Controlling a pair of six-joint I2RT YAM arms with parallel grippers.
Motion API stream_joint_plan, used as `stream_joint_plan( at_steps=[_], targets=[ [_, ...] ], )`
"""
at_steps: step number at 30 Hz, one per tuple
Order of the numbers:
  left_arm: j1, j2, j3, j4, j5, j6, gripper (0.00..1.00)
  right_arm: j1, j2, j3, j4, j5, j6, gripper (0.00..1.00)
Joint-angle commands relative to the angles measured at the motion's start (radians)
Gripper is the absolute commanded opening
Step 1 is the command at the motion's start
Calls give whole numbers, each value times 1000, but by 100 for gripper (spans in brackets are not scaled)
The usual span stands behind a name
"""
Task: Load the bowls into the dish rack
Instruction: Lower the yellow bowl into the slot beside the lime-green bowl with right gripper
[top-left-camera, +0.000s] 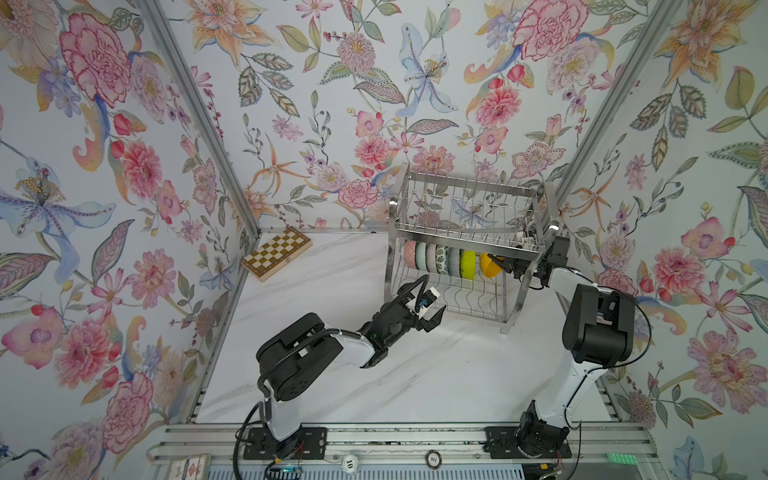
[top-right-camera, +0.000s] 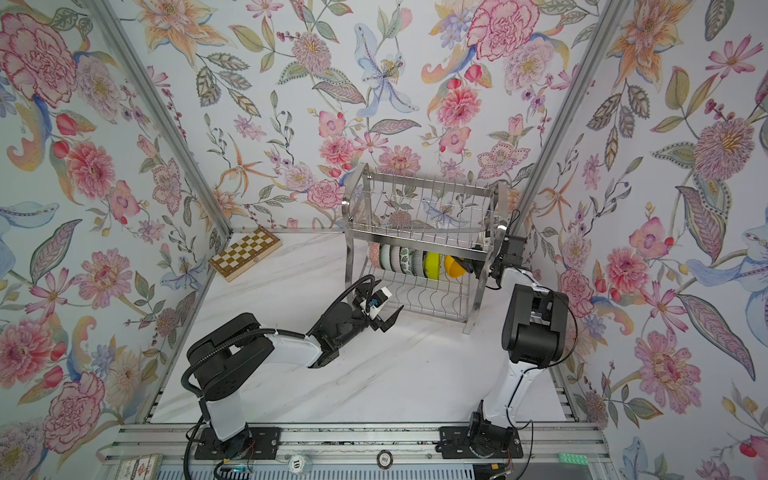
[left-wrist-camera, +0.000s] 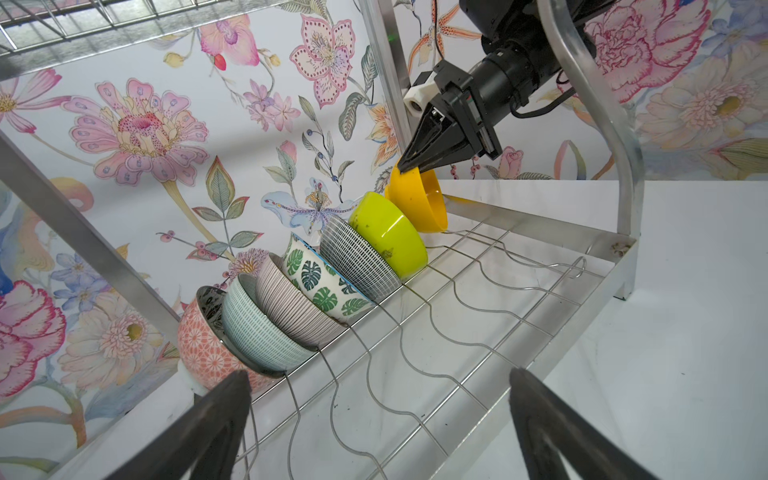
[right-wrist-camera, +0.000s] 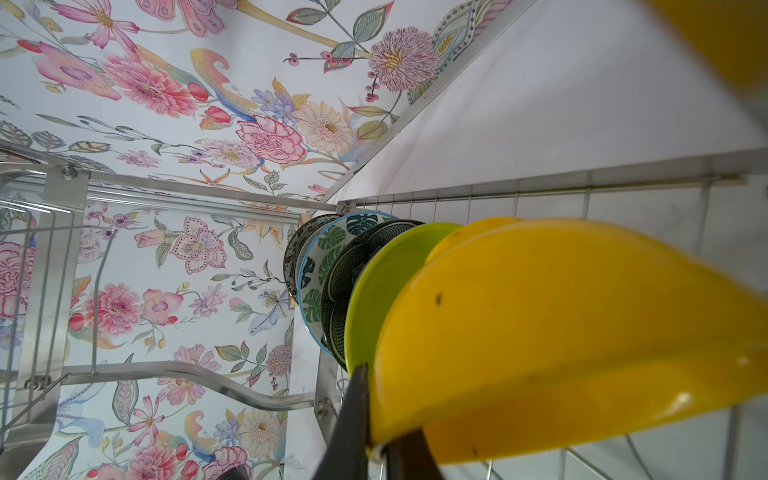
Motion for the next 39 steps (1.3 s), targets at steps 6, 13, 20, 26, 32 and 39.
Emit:
stream_joint_plan(
  at_steps=[6,13,20,26,32,39],
  targets=[
    [14,18,33,24,7,42,99,21,70,65,143,-121,25,3],
    [16,25,41,22,-14,46,99,48,68,15,214,-165,54,3],
    [15,25,32,32,-17,46,99,66,80,-44,330,-196,116,3],
    [15,18,16,35,-21,47,99,84,117,-76,441,-202,197,4],
    [17,12,7,40,-28,53,99,108,161,-89,561,-218,273,3],
    [24,1,-6,48,-32,52,99,116,199,-97,662,-238,338,5]
  ],
)
